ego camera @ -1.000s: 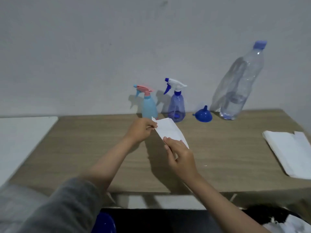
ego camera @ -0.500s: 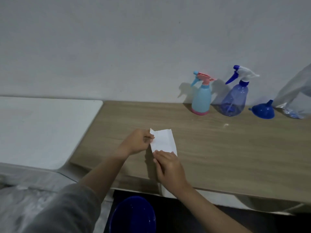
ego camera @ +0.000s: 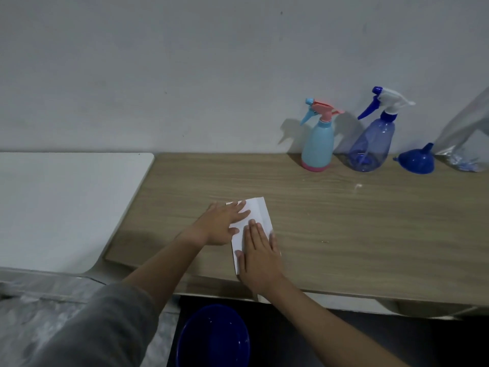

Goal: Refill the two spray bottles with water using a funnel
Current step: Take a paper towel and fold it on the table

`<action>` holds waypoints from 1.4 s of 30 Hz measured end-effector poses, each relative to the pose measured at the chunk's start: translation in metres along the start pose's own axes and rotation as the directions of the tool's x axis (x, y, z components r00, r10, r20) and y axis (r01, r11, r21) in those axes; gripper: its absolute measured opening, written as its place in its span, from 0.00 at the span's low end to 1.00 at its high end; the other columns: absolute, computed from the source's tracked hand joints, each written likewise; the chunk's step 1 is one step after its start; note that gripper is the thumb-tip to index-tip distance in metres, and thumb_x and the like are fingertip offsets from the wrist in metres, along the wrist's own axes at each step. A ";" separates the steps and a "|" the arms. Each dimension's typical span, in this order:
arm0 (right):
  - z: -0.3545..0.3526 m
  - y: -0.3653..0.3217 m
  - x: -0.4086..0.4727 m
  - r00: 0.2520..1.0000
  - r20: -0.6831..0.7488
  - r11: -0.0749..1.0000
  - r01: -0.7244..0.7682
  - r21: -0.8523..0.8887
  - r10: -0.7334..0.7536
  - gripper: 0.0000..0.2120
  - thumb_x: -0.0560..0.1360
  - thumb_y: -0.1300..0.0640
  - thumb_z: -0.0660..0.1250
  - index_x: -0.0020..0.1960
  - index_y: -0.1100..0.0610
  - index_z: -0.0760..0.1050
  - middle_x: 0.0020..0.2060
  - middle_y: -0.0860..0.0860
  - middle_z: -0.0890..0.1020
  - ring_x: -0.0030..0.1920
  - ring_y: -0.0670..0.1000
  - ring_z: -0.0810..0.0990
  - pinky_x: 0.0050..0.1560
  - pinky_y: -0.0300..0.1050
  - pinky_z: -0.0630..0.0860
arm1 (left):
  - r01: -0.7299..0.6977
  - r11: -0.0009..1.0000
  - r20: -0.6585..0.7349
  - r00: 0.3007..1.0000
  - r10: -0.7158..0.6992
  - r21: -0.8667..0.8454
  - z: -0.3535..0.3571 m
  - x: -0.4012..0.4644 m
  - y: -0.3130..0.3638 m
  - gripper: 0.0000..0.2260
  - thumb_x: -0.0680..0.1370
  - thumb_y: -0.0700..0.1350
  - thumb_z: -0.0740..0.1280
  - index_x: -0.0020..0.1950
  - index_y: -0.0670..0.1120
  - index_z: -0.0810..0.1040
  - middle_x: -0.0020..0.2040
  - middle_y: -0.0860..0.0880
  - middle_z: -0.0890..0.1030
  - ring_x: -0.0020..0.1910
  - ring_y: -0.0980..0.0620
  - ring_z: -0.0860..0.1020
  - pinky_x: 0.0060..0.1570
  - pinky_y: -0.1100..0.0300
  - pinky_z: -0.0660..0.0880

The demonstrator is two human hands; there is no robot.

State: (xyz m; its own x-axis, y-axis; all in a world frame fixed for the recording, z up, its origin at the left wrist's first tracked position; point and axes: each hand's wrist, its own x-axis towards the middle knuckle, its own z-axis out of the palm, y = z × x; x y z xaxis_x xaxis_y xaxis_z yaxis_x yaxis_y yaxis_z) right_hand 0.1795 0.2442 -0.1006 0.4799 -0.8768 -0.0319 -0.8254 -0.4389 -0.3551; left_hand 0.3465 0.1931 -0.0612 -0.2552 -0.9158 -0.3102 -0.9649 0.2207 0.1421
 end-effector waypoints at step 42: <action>-0.115 0.323 -0.085 0.966 -0.075 0.968 -0.250 -0.023 0.247 0.36 0.74 0.42 0.37 0.78 0.57 0.48 0.78 0.50 0.49 0.77 0.48 0.46 0.72 0.64 0.41 | -0.255 0.966 0.124 0.961 0.249 0.034 -0.022 0.210 0.310 0.26 0.81 0.53 0.55 0.77 0.58 0.49 0.78 0.57 0.43 0.77 0.56 0.44 0.70 0.37 0.40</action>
State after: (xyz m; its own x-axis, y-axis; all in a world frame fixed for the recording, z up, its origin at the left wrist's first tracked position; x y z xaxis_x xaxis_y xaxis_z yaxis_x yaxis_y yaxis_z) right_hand -0.1626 0.1543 -0.1053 0.2369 -0.9703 -0.0483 -0.9257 -0.2103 -0.3145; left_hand -0.0048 0.0622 -0.0620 -0.4931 -0.7832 -0.3787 -0.8695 0.4583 0.1843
